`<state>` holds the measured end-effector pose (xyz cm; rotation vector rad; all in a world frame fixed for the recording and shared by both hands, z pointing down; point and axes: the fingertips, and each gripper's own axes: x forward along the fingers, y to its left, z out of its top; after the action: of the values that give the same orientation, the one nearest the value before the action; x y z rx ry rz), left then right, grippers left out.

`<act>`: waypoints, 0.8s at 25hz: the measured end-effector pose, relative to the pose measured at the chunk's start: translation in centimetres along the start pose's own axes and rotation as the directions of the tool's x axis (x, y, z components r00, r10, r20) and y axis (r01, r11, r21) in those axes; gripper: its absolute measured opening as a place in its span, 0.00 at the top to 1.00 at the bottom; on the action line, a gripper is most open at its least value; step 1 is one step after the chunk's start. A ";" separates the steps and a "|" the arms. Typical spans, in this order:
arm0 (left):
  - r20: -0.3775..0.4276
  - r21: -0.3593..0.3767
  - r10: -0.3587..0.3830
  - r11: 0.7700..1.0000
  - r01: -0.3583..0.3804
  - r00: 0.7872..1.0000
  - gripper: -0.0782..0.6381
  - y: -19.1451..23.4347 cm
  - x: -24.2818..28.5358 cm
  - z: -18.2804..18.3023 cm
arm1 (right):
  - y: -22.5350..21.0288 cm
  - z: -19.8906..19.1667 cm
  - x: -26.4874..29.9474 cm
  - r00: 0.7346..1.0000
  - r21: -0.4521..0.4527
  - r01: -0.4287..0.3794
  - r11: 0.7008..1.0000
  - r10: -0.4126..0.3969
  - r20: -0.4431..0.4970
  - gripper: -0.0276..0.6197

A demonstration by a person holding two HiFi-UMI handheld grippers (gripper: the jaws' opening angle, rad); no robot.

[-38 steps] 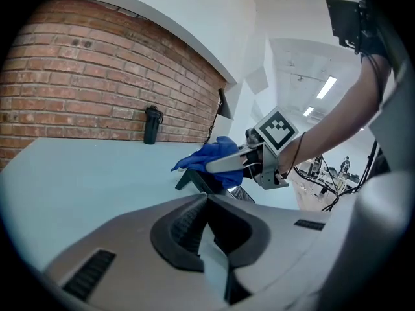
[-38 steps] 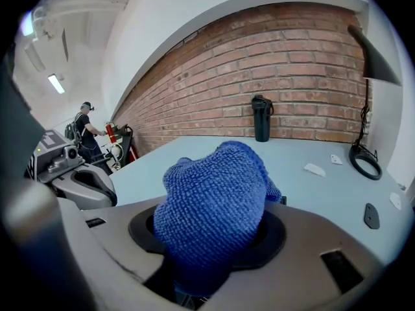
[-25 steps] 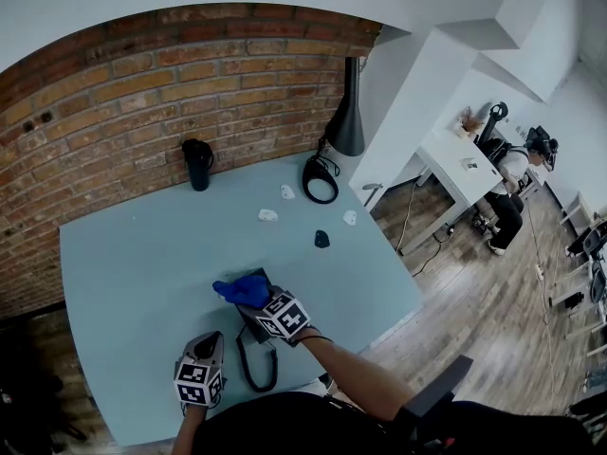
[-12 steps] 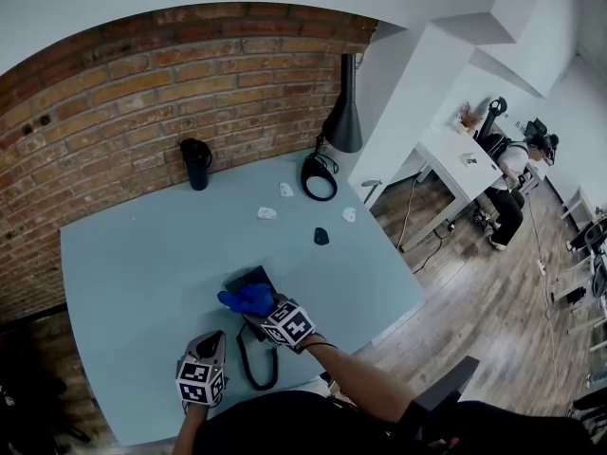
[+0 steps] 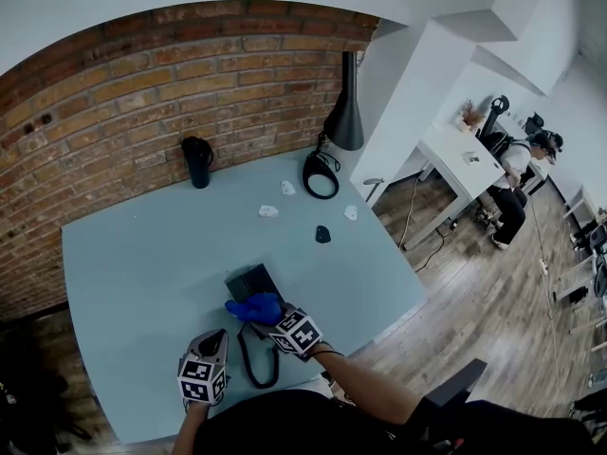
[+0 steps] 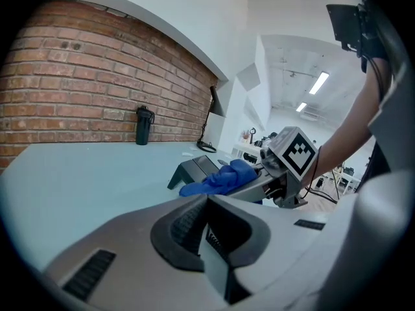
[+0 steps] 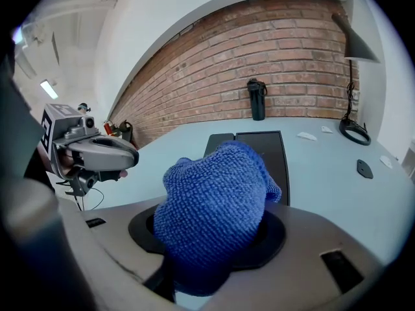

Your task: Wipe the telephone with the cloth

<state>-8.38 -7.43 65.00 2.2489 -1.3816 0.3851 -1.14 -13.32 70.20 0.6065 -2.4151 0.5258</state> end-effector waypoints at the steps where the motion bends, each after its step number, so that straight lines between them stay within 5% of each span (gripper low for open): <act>1: -0.001 0.000 -0.001 1.000 0.001 1.000 0.88 0.0 0.0 0.0 | 0.1 -0.3 -0.1 1.000 0.003 -0.001 1.000 0.001 -0.002 0.63; 15: -0.005 0.003 -0.002 1.000 0.002 1.000 0.88 -0.4 0.5 -0.3 | 1.1 -5.6 -2.2 0.999 0.053 -0.019 0.998 0.022 -0.044 0.63; 20: -0.009 0.010 -0.011 1.000 0.011 1.000 0.88 -0.6 0.2 0.3 | 1.1 -4.4 -2.7 0.997 0.120 -0.048 0.992 0.055 -0.059 0.62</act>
<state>-7.74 -7.54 64.73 2.2594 -1.3651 0.3985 2.15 -9.47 71.54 0.5701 -2.3584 0.7040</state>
